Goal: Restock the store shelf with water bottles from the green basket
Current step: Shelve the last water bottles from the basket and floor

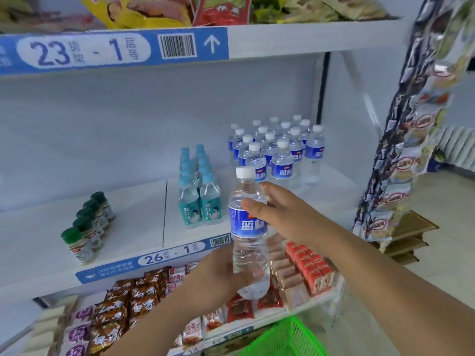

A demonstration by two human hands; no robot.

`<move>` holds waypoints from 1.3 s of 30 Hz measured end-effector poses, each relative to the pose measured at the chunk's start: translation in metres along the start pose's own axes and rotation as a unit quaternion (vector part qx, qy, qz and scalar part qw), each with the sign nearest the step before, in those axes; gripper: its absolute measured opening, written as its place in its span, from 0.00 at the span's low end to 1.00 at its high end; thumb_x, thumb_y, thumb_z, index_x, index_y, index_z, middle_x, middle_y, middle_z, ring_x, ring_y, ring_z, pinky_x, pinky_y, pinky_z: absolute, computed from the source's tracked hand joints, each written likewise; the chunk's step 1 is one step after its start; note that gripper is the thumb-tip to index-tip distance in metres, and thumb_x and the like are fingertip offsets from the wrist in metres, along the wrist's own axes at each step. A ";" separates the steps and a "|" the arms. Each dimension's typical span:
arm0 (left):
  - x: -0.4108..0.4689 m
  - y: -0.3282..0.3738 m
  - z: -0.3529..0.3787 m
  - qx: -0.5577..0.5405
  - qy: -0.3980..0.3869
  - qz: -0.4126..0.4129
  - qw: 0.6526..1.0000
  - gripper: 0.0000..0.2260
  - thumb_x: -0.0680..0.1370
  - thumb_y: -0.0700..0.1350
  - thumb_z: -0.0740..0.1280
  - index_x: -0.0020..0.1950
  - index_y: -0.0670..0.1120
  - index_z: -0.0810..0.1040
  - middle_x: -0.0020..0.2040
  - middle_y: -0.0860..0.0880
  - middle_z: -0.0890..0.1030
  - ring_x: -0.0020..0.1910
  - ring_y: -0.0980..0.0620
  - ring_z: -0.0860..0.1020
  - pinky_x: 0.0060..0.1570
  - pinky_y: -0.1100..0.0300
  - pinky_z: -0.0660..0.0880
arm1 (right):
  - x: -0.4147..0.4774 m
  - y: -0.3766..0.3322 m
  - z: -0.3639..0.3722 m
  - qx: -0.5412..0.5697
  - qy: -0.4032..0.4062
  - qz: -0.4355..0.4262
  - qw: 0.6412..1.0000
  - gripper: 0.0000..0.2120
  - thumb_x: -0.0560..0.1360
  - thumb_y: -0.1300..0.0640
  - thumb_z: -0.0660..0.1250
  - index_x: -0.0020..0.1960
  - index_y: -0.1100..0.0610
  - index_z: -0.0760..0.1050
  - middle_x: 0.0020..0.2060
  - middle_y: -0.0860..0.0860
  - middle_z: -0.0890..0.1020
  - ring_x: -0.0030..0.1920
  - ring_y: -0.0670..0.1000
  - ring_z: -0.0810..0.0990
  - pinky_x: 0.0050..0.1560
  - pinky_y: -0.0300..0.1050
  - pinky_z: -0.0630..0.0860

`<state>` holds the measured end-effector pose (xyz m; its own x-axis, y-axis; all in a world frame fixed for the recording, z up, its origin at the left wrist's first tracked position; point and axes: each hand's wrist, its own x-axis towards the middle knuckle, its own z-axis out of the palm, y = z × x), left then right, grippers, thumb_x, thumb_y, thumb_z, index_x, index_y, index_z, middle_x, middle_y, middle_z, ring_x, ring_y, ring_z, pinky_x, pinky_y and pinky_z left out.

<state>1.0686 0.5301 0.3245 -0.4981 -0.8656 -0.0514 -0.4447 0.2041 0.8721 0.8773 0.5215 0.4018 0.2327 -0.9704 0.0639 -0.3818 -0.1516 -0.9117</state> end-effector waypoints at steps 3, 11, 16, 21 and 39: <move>0.051 0.016 0.025 -0.009 0.010 0.011 1.000 0.15 0.77 0.55 0.74 0.63 0.64 0.78 0.60 0.62 0.84 0.60 0.61 0.81 0.66 0.49 0.76 | 0.012 0.021 -0.052 0.028 0.009 0.005 1.000 0.16 0.78 0.40 0.67 0.64 0.41 0.72 0.55 0.45 0.84 0.54 0.46 0.85 0.50 0.60 0.84; 0.200 0.050 0.114 -0.030 0.158 -0.029 0.987 0.23 0.75 0.54 0.75 0.67 0.62 0.73 0.59 0.65 0.81 0.58 0.65 0.79 0.61 0.59 0.75 | 0.070 0.094 -0.196 0.059 0.036 0.015 0.998 0.18 0.73 0.39 0.71 0.61 0.36 0.73 0.54 0.40 0.85 0.55 0.43 0.85 0.52 0.62 0.84; 0.245 0.070 0.154 -0.042 0.125 -0.017 0.991 0.29 0.76 0.42 0.72 0.60 0.73 0.63 0.60 0.67 0.76 0.56 0.78 0.74 0.56 0.70 0.74 | 0.112 0.130 -0.243 0.032 0.023 0.032 0.999 0.17 0.76 0.44 0.72 0.64 0.39 0.74 0.53 0.39 0.85 0.55 0.44 0.85 0.54 0.62 0.83; 0.285 0.070 0.157 -0.070 0.100 -0.096 0.988 0.39 0.79 0.49 0.70 0.80 0.64 0.49 0.75 0.63 0.65 0.34 0.86 0.68 0.32 0.79 0.68 | 0.150 0.152 -0.259 0.040 0.023 0.040 0.998 0.20 0.75 0.44 0.73 0.66 0.40 0.74 0.55 0.39 0.83 0.58 0.46 0.83 0.55 0.63 0.82; 0.321 0.053 0.159 -0.081 0.122 -0.155 0.977 0.43 0.80 0.47 0.69 0.83 0.58 0.41 0.80 0.54 0.61 0.52 0.68 0.71 0.37 0.79 0.69 | 0.195 0.191 -0.256 0.110 -0.020 0.046 0.993 0.23 0.75 0.45 0.73 0.68 0.38 0.72 0.63 0.41 0.80 0.63 0.47 0.80 0.61 0.61 0.80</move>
<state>0.7665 0.3360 0.2766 -0.1579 -0.9615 -0.2247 -0.4122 -0.1426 0.8999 0.6212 0.2554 0.3440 0.2426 -0.9695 -0.0354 -0.1993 -0.0141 -0.9798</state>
